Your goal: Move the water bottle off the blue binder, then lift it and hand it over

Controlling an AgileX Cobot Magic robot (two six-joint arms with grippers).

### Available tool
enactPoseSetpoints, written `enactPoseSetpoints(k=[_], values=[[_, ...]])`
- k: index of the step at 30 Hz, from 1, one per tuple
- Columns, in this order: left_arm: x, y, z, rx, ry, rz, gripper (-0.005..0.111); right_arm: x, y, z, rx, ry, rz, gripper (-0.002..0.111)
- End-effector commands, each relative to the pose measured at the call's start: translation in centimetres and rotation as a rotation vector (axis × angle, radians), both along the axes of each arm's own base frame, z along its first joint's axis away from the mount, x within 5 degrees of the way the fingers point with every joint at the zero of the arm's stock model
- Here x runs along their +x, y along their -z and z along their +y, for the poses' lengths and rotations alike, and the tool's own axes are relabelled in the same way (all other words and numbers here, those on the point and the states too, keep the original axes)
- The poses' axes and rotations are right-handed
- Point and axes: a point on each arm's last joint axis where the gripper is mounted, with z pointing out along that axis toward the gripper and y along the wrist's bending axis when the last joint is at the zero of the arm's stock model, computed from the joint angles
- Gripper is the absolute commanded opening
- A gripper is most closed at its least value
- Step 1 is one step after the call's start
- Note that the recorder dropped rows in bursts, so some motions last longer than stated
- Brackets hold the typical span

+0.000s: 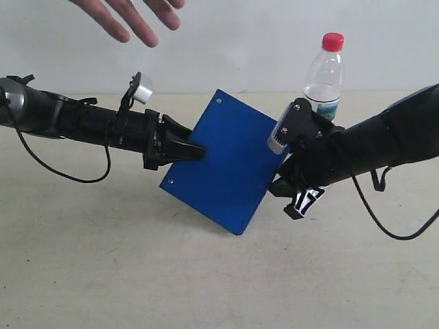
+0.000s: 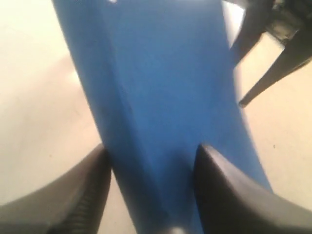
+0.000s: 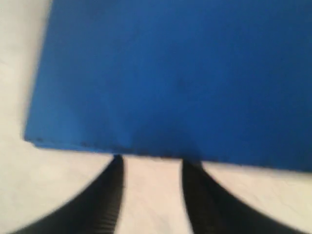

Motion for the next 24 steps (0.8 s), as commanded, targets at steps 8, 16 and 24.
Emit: enactPoseSetpoints(k=[8,16,24], values=[[-0.1,0.1,4.0,-0.028,-0.039,0.009,0.005,1.1,0.4,-1.2,-0.049,0.212,-0.007,0.066],[-1.2,1.0,3.4,0.062,0.069,0.023,0.005,0.3,0.1,-0.1,0.06,0.131,0.06,0.066],[-1.2,1.0,3.4,0.058,0.062,0.04,0.005,1.0,-0.5,0.3,0.206,0.248,0.061,0.043]])
